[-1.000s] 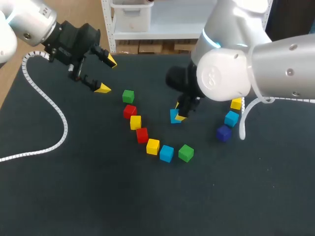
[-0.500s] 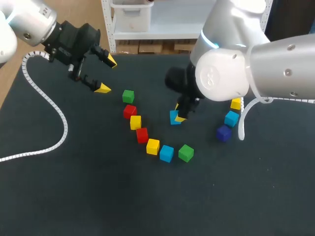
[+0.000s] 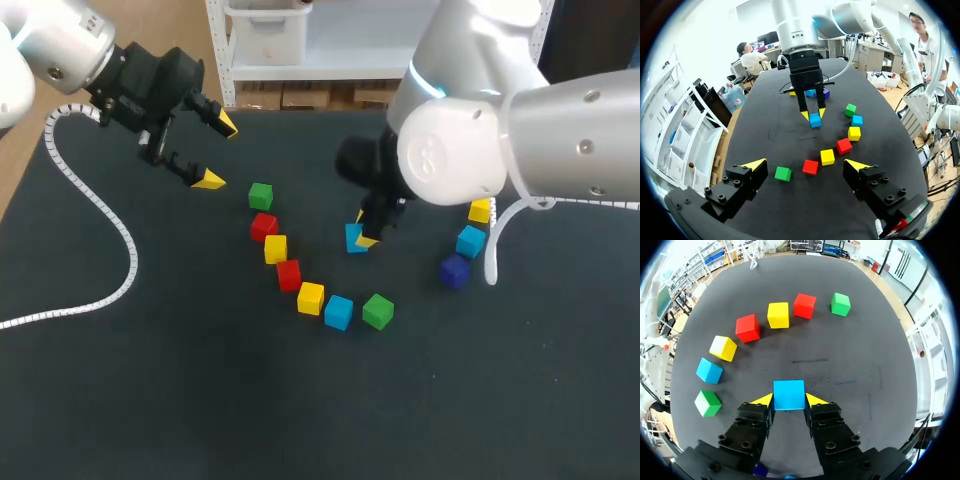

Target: Place the blue cubes, place green cubes on the blue cubes, place the yellow cubes on the green cubes, then place the red cubes on the yellow cubes, and place purple cube on the red cubes.

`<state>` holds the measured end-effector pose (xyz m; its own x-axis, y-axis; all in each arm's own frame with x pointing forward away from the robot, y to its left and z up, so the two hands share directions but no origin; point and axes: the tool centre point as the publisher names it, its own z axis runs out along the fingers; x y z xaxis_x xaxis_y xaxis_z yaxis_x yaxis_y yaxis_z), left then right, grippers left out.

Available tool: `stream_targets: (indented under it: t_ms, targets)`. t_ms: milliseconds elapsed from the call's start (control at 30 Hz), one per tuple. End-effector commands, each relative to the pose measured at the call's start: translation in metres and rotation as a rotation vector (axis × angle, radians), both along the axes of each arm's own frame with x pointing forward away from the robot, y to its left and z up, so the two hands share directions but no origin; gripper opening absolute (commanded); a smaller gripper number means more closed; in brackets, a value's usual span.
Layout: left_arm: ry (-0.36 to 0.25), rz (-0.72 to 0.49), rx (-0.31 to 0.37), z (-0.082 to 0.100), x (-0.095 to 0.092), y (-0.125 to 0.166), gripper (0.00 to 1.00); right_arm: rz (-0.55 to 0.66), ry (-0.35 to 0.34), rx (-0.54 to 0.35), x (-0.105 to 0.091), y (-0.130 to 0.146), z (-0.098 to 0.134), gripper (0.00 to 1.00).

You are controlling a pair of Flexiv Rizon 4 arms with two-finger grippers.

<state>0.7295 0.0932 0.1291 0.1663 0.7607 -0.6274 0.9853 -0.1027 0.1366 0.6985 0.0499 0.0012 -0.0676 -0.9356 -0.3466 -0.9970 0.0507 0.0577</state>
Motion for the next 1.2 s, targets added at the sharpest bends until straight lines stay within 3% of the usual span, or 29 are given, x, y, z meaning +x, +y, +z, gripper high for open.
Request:
stream_targets:
  t_ms: [33, 1200]
  targets:
    - [0.003, -0.003, 0.002, -0.0001, 0.0021, 0.0001, 1.00, -0.003, 0.000, 0.003, 0.0012, -0.0017, 0.0000, 0.00]
    - [0.003, -0.003, 0.002, -0.0001, 0.0021, 0.0001, 1.00, 0.015, 0.018, -0.003, 0.0014, 0.0036, -0.0040, 0.02]
